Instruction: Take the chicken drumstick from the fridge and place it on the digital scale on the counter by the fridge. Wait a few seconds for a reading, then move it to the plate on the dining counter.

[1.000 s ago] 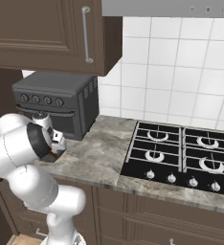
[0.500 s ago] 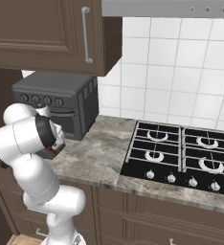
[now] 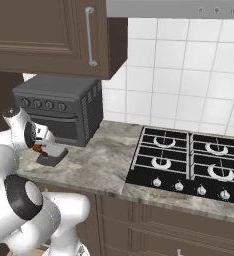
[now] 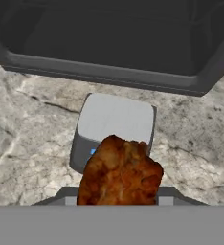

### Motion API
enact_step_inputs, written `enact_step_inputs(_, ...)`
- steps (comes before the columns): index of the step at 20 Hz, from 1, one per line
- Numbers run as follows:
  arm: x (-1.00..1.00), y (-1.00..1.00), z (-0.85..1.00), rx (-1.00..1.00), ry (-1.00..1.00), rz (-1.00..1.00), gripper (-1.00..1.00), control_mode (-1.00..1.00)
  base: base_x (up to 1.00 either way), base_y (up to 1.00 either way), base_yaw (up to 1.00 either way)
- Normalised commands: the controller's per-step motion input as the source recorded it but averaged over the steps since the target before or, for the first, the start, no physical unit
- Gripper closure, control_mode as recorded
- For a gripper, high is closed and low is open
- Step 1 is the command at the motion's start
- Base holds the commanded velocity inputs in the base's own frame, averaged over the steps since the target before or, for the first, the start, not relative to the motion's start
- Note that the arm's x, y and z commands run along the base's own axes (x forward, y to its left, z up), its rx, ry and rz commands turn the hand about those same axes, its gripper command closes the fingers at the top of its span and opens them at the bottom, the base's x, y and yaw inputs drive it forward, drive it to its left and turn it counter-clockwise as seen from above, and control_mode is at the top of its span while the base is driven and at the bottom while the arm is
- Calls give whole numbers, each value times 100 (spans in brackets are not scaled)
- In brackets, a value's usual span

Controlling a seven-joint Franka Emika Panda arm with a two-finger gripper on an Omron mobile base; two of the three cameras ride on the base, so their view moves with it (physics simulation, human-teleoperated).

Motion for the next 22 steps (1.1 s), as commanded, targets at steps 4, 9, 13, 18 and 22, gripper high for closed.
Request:
enact_step_inputs(4, -54, -33, 100, 3, -18, 7, 100, -100, 0, 0, 0)
enact_step_inputs(9, -22, -19, 100, 4, 0, 6, 100, -100, 0, 0, 0)
enact_step_inputs(13, -13, -19, 95, 5, 6, 8, 100, -100, 0, 0, 0)
enact_step_inputs(18, 0, 0, 13, 0, 2, 1, 100, 100, -12, 4, 1)
enact_step_inputs(22, 0, 0, 0, 0, 0, 0, 100, 100, -68, 3, 53)
